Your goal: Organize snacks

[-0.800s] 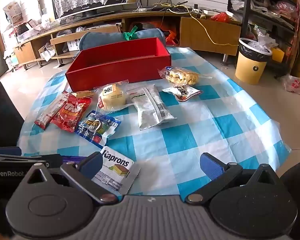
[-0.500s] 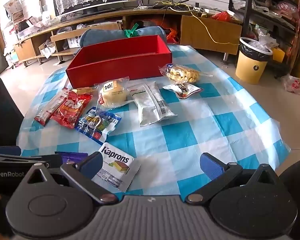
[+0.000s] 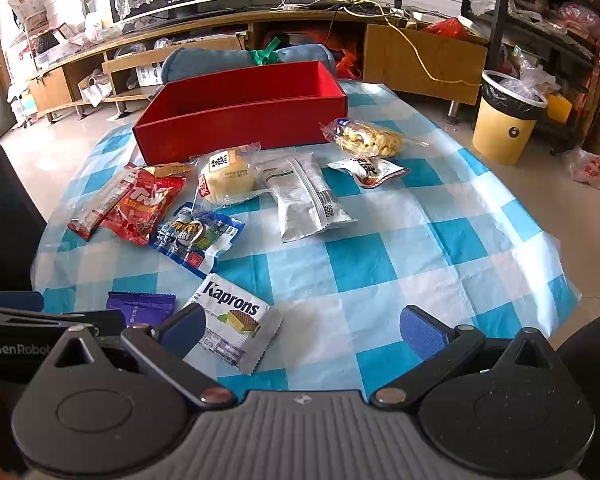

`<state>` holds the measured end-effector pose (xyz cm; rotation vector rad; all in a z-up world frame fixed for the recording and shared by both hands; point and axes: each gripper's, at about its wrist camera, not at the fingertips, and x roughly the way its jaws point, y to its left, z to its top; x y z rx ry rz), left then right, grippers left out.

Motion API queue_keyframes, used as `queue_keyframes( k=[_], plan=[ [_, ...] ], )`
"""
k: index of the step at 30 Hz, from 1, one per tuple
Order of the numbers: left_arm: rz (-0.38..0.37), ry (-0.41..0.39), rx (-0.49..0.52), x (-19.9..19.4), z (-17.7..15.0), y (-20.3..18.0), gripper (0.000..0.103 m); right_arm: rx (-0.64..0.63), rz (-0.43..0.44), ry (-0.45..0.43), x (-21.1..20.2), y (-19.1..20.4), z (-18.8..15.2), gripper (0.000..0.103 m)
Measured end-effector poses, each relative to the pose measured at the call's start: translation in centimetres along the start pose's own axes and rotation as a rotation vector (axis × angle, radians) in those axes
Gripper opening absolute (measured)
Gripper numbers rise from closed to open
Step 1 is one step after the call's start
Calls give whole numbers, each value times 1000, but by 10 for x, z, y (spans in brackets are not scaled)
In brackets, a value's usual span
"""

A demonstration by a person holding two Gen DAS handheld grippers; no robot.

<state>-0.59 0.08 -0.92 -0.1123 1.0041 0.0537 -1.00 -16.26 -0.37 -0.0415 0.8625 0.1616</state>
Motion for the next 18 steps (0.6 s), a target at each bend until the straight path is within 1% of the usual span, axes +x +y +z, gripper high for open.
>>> queue_keyframes(
  k=[18],
  plan=[
    [8, 28, 2, 1, -2, 0, 97, -14, 4, 22, 3, 2, -2, 100]
  ],
)
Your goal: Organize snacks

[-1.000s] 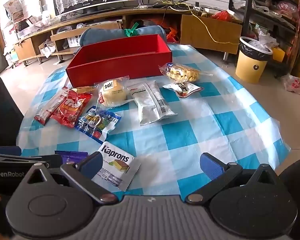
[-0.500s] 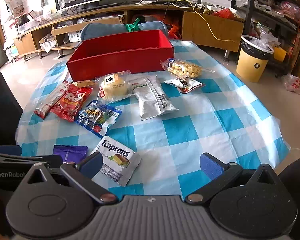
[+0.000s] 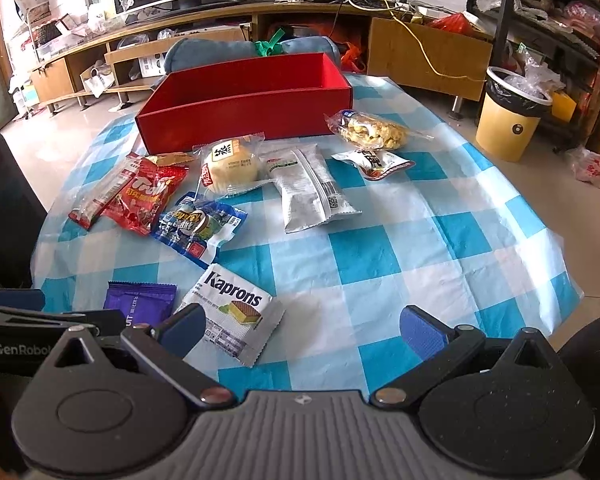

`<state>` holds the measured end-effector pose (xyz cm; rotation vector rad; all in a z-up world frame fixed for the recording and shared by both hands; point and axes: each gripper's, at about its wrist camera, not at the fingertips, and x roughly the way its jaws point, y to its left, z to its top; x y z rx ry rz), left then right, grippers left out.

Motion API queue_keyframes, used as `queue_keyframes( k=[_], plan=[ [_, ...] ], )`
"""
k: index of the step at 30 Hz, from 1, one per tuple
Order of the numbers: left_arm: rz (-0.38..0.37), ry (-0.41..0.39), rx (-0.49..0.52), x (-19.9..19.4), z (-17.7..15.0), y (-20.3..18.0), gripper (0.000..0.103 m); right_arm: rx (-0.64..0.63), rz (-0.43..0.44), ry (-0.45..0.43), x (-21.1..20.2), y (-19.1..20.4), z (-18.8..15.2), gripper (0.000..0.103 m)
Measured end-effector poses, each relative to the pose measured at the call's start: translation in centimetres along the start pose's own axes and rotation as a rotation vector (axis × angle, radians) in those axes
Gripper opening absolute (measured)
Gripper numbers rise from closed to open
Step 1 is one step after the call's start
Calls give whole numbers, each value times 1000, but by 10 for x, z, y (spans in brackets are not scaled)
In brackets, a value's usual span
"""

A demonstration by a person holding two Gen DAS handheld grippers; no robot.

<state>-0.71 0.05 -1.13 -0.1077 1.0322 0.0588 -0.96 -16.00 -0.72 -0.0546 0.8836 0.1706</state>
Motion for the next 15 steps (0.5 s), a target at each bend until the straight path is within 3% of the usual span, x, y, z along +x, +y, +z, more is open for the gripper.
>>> queue_keyframes(
  k=[15],
  plan=[
    [2, 1, 2, 1, -1, 0, 95, -3, 0, 4, 1, 1, 0, 100]
  ],
)
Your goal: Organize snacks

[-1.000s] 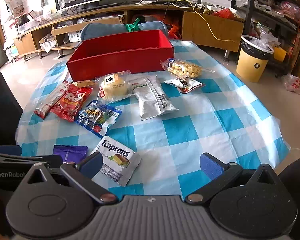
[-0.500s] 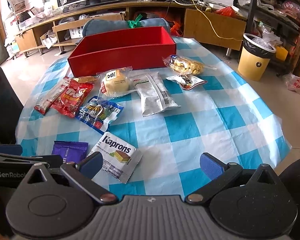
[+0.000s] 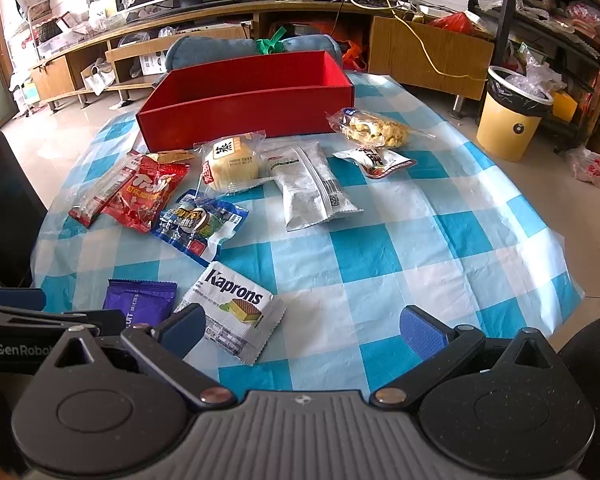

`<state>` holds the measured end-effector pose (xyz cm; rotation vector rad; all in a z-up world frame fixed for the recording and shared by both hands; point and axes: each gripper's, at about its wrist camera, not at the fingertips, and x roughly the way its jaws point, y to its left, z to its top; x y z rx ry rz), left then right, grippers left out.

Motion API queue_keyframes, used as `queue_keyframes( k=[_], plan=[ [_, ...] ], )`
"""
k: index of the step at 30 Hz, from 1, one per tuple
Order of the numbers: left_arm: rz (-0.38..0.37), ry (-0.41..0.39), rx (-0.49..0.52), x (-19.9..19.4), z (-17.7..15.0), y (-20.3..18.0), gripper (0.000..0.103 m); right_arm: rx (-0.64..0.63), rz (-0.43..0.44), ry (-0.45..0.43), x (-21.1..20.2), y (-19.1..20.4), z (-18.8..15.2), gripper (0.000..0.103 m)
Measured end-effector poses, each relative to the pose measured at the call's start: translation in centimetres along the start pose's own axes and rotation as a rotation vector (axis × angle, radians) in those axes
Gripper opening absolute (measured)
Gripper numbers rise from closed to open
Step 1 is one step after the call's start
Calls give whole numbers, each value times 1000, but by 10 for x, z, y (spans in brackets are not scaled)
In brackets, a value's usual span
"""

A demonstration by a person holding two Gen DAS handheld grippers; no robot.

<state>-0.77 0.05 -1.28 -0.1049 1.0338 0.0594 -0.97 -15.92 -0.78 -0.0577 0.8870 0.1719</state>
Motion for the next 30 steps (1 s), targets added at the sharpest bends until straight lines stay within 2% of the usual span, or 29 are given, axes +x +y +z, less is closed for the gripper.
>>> queue_keyframes(
  k=[30],
  plan=[
    [14, 34, 6, 4, -1, -2, 93, -11, 1, 27, 5, 2, -3, 100]
  ],
)
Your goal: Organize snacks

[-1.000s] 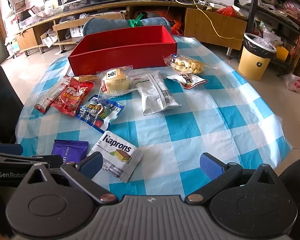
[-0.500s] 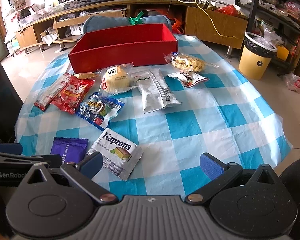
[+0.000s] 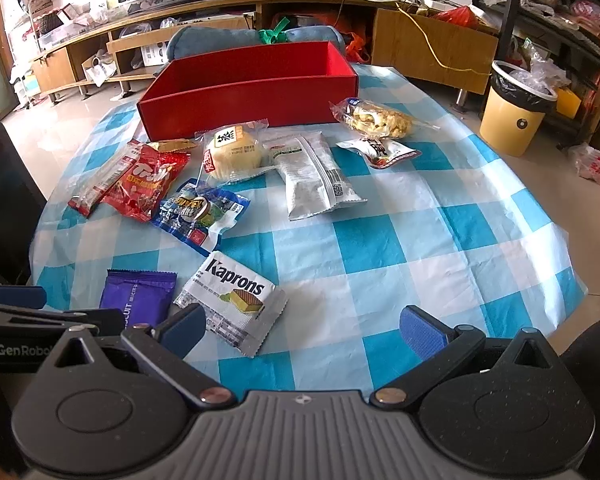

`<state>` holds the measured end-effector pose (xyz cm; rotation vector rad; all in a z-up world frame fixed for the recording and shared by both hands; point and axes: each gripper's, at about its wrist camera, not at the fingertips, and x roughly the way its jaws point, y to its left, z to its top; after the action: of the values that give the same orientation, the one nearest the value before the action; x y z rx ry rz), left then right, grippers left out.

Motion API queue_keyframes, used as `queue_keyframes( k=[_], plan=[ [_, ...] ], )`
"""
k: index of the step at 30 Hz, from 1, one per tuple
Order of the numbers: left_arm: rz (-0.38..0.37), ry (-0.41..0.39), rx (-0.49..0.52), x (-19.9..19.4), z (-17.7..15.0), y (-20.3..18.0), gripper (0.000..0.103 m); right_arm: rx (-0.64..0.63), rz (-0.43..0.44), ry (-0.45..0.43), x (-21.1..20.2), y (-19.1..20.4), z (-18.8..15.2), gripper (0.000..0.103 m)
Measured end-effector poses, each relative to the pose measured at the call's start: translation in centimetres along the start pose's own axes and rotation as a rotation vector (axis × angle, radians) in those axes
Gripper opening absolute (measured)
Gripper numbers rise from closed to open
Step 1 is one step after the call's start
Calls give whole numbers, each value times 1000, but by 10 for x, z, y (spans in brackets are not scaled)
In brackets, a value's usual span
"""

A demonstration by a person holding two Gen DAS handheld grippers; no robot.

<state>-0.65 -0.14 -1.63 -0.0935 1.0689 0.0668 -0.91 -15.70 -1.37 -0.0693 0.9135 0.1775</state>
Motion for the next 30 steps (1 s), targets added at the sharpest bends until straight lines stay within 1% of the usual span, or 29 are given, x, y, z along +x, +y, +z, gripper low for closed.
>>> queue_keyframes(
  k=[8, 12, 19, 25, 30],
  plan=[
    [1, 26, -10, 5, 0, 1, 92, -12, 3, 19, 5, 1, 1, 100],
    [-6, 37, -21, 8, 1, 2, 92, -32, 6, 21, 8, 1, 2, 100],
    [4, 54, -26, 14, 2, 1, 92, -67, 26, 36, 16, 1, 6, 99],
    [26, 69, -42, 20, 5, 2, 92, -141, 28, 36, 23, 6, 14, 99],
    [49, 89, -49, 26, 9, 2, 92, -228, 64, 58, 36, 9, 25, 98]
  ],
)
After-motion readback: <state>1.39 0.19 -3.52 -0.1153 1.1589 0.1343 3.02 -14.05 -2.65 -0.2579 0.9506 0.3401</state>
